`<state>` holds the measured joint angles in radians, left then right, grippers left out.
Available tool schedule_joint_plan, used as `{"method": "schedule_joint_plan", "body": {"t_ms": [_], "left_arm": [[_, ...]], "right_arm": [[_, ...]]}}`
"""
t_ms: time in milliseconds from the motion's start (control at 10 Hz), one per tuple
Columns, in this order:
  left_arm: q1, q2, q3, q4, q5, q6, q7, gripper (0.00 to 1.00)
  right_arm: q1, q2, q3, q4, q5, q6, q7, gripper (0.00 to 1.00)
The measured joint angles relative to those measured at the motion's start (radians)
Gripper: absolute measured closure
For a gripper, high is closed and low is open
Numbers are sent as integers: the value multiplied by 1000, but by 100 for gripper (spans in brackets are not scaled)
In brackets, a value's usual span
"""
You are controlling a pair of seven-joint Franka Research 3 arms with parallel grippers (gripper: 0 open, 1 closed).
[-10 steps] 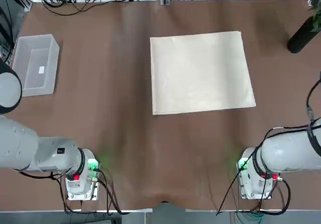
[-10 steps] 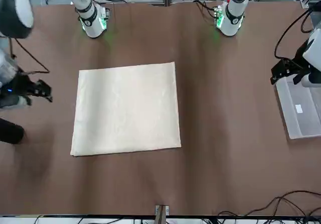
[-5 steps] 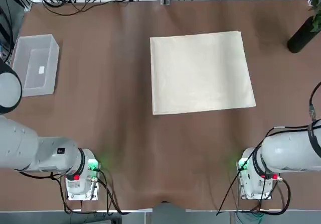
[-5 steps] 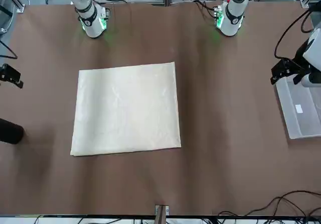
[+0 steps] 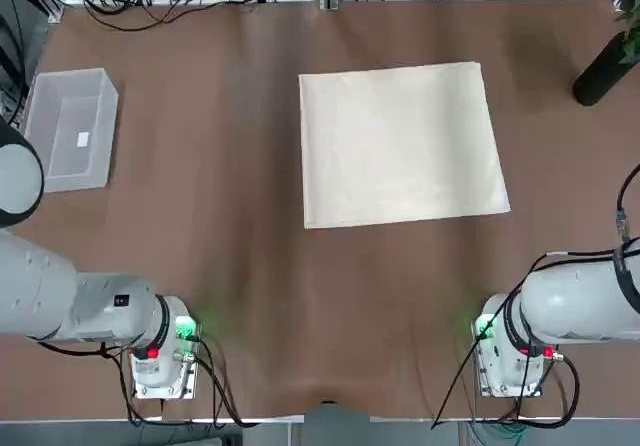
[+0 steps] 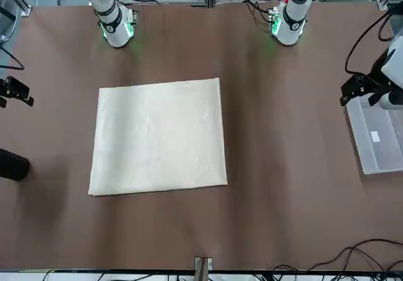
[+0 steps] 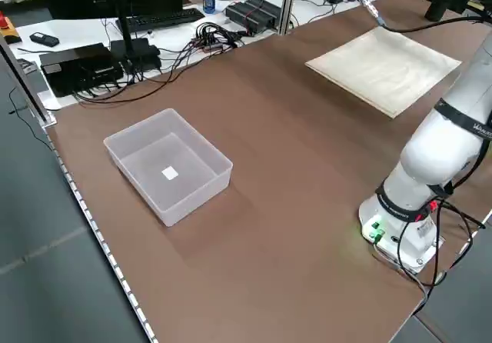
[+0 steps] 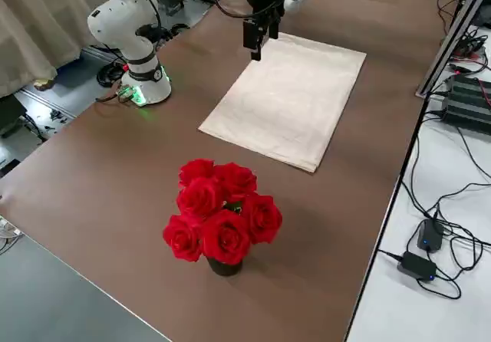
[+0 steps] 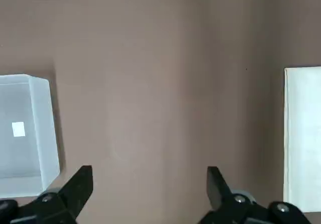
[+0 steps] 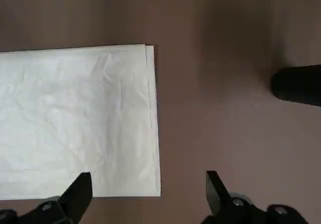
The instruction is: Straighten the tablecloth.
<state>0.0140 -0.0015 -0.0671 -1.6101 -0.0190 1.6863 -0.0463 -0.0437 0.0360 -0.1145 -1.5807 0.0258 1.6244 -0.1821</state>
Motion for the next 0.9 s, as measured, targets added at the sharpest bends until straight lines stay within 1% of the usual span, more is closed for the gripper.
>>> {"method": "schedule_joint_plan", "body": {"t_ms": [900], "left_arm": [[0,0,0,0,-2,0,14,0]], "right_arm": [[3,0,7,12,1,-3,18,0]]}}
